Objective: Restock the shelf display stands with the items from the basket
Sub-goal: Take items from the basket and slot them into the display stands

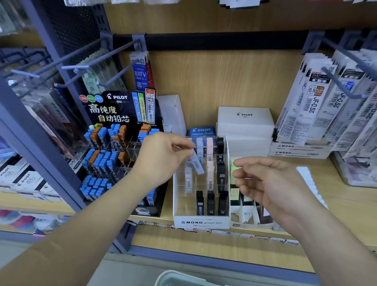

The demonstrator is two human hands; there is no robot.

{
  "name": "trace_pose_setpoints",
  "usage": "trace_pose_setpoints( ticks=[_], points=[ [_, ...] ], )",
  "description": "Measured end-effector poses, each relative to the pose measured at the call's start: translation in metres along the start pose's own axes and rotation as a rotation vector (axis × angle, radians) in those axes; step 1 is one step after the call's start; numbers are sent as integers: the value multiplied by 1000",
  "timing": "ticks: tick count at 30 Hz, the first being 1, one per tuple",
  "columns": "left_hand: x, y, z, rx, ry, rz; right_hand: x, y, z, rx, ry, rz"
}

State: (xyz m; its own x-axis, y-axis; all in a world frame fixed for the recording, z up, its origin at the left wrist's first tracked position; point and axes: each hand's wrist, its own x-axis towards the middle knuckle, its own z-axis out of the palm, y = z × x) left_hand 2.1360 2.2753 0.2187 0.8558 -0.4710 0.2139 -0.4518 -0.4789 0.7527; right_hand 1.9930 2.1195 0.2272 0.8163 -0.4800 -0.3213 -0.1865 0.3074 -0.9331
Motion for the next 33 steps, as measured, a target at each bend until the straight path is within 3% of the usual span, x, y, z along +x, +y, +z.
trace_pose_setpoints(
  ticks=[9, 20, 29, 33],
  points=[
    [2, -7, 24, 322, -117, 189, 0, 2, -5, -24, -15, 10],
    [9, -17, 39, 621, -101, 373, 0, 7, -7, -101, -50, 47],
    [-10, 7, 11, 482, -28, 373, -12, 7, -21, -235, -113, 36],
    [-50, 22, -15, 446, -180, 338, -27, 11, -34, -426, -229, 34]
  ],
)
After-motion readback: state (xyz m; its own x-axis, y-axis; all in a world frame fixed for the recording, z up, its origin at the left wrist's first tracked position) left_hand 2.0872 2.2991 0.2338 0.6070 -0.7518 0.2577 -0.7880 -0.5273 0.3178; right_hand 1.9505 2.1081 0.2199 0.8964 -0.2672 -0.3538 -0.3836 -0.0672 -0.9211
